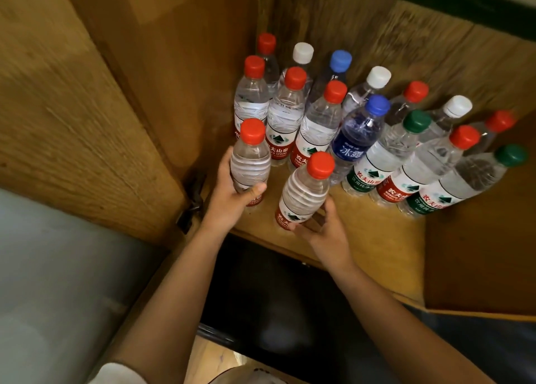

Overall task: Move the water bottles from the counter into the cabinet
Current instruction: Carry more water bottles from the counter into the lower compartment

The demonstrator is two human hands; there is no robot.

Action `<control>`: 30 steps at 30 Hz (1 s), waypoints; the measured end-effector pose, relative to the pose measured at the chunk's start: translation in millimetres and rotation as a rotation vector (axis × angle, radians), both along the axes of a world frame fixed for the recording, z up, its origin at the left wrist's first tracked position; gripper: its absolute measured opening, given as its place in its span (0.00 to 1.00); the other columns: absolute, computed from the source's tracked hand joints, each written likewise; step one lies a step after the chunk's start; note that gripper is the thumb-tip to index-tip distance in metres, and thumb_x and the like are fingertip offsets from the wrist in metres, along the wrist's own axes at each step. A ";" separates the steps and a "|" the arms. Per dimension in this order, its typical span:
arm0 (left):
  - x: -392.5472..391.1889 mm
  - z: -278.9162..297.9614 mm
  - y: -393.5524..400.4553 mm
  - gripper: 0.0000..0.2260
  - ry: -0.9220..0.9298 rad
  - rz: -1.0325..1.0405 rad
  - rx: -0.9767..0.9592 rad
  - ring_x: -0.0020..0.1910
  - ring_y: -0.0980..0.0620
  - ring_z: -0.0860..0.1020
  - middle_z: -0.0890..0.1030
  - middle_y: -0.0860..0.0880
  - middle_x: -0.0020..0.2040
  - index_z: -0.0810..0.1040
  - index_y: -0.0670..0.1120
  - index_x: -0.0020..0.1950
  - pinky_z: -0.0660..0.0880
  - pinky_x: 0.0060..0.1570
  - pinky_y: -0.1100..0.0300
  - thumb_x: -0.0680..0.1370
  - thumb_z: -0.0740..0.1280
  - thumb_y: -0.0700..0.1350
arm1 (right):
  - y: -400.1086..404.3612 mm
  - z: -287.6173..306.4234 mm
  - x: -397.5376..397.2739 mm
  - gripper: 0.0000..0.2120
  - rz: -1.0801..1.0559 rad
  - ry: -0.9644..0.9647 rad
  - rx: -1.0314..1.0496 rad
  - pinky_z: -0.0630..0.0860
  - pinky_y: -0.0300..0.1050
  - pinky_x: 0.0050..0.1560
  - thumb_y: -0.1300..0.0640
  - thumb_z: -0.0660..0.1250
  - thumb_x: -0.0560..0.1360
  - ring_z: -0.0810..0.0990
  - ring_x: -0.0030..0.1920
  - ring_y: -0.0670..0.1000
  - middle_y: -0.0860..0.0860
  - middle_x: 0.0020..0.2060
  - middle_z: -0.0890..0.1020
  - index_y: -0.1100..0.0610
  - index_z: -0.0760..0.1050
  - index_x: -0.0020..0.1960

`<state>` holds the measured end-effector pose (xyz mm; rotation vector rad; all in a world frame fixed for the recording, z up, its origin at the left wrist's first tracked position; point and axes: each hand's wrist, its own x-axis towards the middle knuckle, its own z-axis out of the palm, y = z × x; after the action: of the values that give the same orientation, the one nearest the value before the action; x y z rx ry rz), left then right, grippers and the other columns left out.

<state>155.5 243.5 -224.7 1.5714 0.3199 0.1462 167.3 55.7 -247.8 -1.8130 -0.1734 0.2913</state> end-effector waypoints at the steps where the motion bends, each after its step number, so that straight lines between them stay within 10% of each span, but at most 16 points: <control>1: -2.0 -5.2 -3.2 0.36 0.025 0.034 -0.009 0.62 0.60 0.73 0.72 0.48 0.66 0.59 0.42 0.70 0.71 0.61 0.67 0.67 0.74 0.33 | 0.9 0.4 0.7 0.33 -0.006 -0.003 -0.010 0.71 0.25 0.52 0.68 0.74 0.66 0.74 0.54 0.33 0.36 0.55 0.74 0.41 0.64 0.58; 6: -9.2 -25.0 -20.3 0.37 0.175 0.228 -0.034 0.64 0.46 0.73 0.74 0.42 0.65 0.61 0.40 0.70 0.69 0.66 0.46 0.66 0.74 0.32 | 11.7 -0.1 4.8 0.34 -0.039 -0.012 -0.019 0.69 0.21 0.49 0.69 0.73 0.66 0.73 0.51 0.25 0.35 0.53 0.74 0.38 0.63 0.57; 15: 12.3 -32.2 -22.2 0.24 0.225 0.372 0.285 0.65 0.46 0.72 0.75 0.44 0.64 0.66 0.42 0.68 0.67 0.62 0.57 0.73 0.68 0.35 | 42.2 4.9 25.5 0.36 -0.098 -0.011 -0.045 0.70 0.28 0.56 0.68 0.73 0.66 0.73 0.56 0.38 0.43 0.58 0.74 0.53 0.62 0.68; 18: 27.2 -30.9 -15.6 0.23 0.250 0.377 0.283 0.66 0.45 0.71 0.74 0.43 0.65 0.65 0.42 0.69 0.67 0.64 0.53 0.75 0.67 0.35 | 50.7 6.3 32.7 0.38 -0.118 0.012 -0.042 0.70 0.41 0.63 0.69 0.73 0.66 0.71 0.62 0.44 0.50 0.63 0.74 0.53 0.60 0.71; 30: 51.7 -25.7 -7.0 0.28 0.260 0.376 0.202 0.69 0.45 0.68 0.70 0.43 0.69 0.61 0.42 0.73 0.65 0.67 0.52 0.75 0.67 0.38 | 83.0 4.9 58.2 0.39 -0.207 -0.004 -0.116 0.72 0.43 0.60 0.67 0.74 0.65 0.72 0.57 0.42 0.49 0.60 0.77 0.50 0.61 0.70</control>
<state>207.2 236.5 -250.4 1.7200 0.8263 0.2724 225.5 138.8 -242.9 -1.9286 0.0297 0.1534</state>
